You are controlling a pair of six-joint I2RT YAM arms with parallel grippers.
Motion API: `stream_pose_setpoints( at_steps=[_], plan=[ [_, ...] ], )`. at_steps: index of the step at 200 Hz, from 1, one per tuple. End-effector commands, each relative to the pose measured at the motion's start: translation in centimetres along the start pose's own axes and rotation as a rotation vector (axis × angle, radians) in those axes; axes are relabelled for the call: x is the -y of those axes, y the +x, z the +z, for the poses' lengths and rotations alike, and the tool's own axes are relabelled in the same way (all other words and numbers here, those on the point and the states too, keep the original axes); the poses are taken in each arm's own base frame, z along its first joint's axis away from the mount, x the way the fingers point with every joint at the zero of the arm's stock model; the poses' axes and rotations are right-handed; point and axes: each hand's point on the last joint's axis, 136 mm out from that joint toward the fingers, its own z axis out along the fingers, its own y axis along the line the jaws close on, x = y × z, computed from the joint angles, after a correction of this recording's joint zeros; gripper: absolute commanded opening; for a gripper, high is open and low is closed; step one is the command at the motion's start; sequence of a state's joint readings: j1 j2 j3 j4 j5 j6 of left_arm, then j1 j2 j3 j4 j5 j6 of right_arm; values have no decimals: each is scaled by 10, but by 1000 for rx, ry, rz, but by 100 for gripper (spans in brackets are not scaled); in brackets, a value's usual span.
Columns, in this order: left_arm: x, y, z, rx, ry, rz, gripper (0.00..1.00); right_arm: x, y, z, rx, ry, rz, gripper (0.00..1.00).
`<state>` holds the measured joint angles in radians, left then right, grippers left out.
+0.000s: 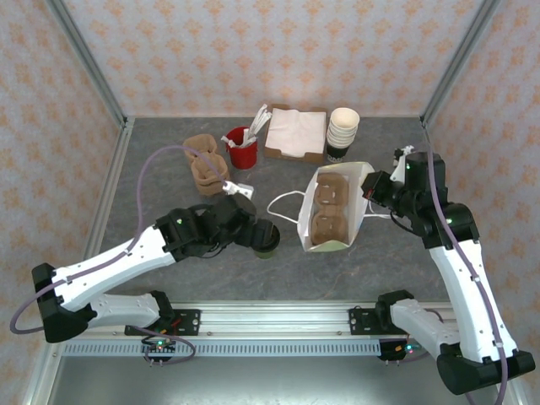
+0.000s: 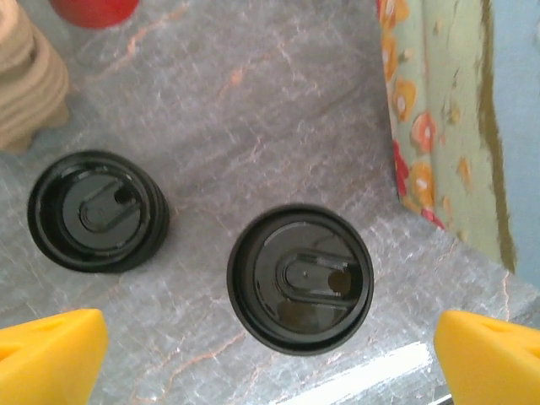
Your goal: Pack the takeout coffee
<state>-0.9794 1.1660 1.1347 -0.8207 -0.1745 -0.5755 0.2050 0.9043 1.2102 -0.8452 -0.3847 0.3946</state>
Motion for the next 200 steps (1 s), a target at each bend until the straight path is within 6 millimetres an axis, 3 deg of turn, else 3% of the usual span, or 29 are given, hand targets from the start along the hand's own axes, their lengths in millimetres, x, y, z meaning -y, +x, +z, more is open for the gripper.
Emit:
stream_pose_setpoints(
  at_steps=[1, 28, 48, 79, 107, 121, 149, 180, 200],
  plan=[
    [-15, 5, 0, 25, -81, -90, 100, 3, 2, -5, 19, 9, 33, 0],
    [-11, -18, -20, 99, -55, -119, 98, 6, 8, -4, 5, 12, 60, 0],
    [5, -46, -44, 154, -2, -89, 94, 5, 9, -4, 1, 3, 75, 0],
    [65, -93, -78, 193, 153, 9, 84, 3, 10, -3, -6, -11, 87, 0],
    [132, -115, -90, 170, 290, 119, 78, 2, 10, -1, -5, -21, 100, 0],
    [164, -118, -86, 140, 364, 130, 74, 1, 10, -1, -4, -27, 102, 0],
    [207, -113, -68, 68, 450, 133, 64, 1, 9, -1, -3, -28, 104, 0],
    [235, -95, -34, -30, 487, 95, 59, -2, 10, -3, -6, -39, 112, 0],
    [236, -87, -14, -64, 457, 62, 54, -2, 10, -4, -3, -41, 107, 0]
  ],
)
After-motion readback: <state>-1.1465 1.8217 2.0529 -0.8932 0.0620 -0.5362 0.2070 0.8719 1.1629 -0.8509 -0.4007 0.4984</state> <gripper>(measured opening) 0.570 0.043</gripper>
